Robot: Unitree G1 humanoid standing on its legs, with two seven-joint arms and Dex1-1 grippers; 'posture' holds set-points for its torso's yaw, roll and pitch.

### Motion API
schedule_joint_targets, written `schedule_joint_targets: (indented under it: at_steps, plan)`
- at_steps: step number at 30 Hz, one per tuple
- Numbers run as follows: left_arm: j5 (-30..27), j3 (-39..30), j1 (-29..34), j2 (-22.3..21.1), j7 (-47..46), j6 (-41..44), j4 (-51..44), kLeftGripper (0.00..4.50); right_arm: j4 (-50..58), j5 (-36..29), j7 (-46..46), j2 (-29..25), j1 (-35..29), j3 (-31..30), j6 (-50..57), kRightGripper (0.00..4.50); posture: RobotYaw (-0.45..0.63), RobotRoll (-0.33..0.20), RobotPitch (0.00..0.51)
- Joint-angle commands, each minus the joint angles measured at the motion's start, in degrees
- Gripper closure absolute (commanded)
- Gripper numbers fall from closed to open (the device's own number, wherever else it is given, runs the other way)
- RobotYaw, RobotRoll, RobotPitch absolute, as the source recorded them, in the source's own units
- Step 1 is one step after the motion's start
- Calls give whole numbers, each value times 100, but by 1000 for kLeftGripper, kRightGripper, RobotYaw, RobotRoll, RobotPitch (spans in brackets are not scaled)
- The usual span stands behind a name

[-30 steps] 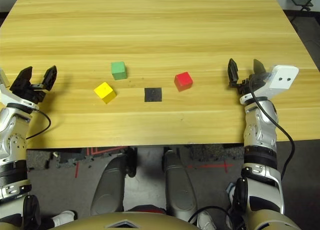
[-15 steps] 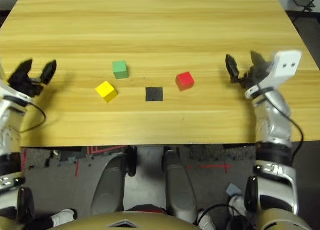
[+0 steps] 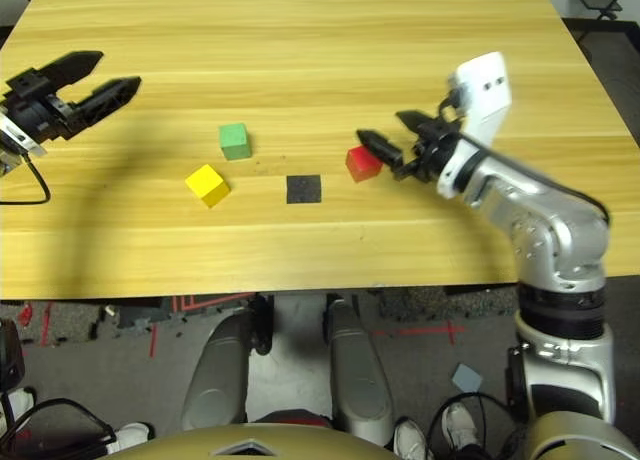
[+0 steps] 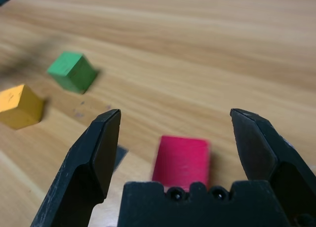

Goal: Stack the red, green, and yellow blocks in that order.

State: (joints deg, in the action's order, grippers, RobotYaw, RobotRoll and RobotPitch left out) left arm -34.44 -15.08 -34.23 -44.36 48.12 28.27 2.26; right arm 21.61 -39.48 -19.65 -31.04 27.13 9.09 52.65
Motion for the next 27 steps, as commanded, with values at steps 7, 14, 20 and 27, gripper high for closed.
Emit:
schedule_joint_targets:
  at_steps: [7, 14, 20, 27]
  plan:
    - [-13, 117, 225, 180, -156, 296, -479, 59, 272, 258, 254, 47, -178, -191, 229, 0, -68, -179, 301]
    - [-30, 89, 285, 238, -259, 308, -563, 59, 259, 502, 135, -36, -414, -346, 179, 0, -59, -182, 308]
    - [-64, 161, 338, 256, -221, 358, -652, 59, 111, 737, -14, -8, -476, -561, 23, 0, -44, -180, 319]
    - [-287, 298, 723, 112, 507, 388, -1017, 59, -58, 1101, -55, 95, -375, -725, -153, 0, -31, -181, 326]
